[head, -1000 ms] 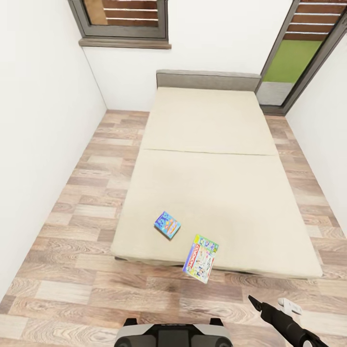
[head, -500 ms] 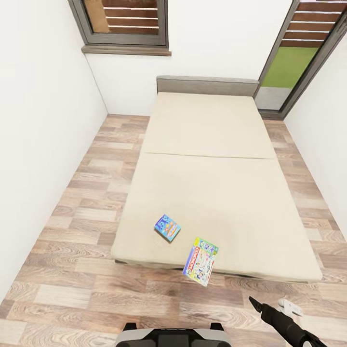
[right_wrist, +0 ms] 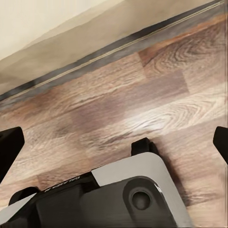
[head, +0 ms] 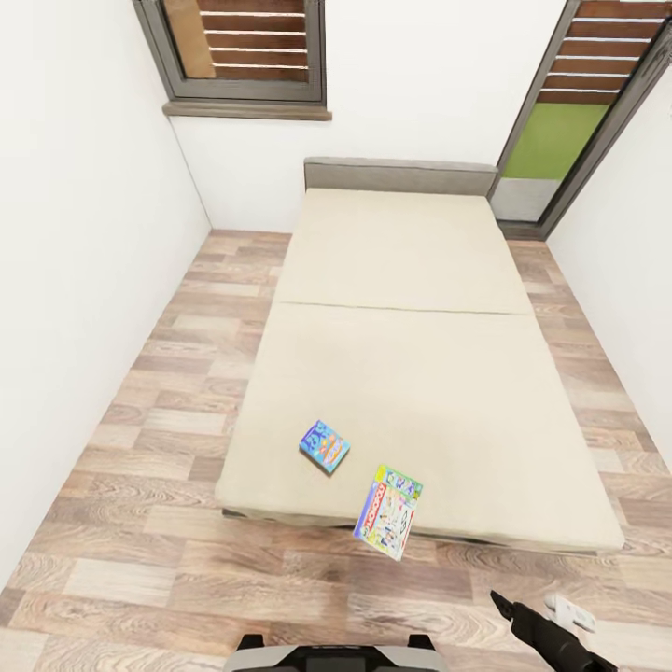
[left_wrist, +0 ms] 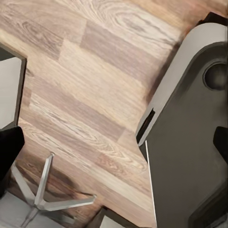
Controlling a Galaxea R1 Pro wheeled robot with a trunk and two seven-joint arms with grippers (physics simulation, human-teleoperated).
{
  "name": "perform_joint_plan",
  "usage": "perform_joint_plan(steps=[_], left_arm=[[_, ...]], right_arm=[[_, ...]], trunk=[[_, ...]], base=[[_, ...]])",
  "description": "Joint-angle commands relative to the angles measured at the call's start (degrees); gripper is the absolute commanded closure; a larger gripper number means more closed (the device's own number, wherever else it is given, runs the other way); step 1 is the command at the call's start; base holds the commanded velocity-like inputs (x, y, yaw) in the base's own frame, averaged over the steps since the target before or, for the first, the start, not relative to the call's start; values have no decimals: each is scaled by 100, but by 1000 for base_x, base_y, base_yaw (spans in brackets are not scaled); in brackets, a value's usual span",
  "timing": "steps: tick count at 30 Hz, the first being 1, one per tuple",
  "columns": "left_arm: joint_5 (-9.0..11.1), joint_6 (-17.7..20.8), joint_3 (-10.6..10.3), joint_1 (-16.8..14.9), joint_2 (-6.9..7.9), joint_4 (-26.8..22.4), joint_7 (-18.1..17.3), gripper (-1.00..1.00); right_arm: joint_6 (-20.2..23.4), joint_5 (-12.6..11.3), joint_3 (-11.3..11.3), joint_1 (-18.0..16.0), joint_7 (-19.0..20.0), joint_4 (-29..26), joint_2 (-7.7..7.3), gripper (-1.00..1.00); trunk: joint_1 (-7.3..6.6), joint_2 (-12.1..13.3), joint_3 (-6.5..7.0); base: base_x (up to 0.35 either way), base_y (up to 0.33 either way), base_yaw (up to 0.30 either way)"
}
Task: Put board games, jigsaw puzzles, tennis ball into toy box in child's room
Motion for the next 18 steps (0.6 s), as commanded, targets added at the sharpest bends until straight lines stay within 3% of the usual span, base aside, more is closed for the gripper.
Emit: perform_joint_plan(steps=[1,7,14,18], left_arm=[[-29,52,33,-8,2,-94,12,-100],[3,919,64,-40,21,-1085,3,-100],[3,1032,69,-43,-16,-1333,-13,-100],[7,1080,74,-44,-30,-1384,-14,-100]], right_arm=[[43,-48,-16,-2,15,31,1,-100],[-197,-43,-13,-2,-224,175,2,-100],[-275,-10,7,-2,-663,223,66,-100],[-311,239,4,-2,-772,259,95,-100]], trunk=[[3,-8,3],[3,-8,59],[3,-8,124],[3,-8,161]], base=[[0,0,0],[0,0,0],[0,0,0],[0,0,0]])
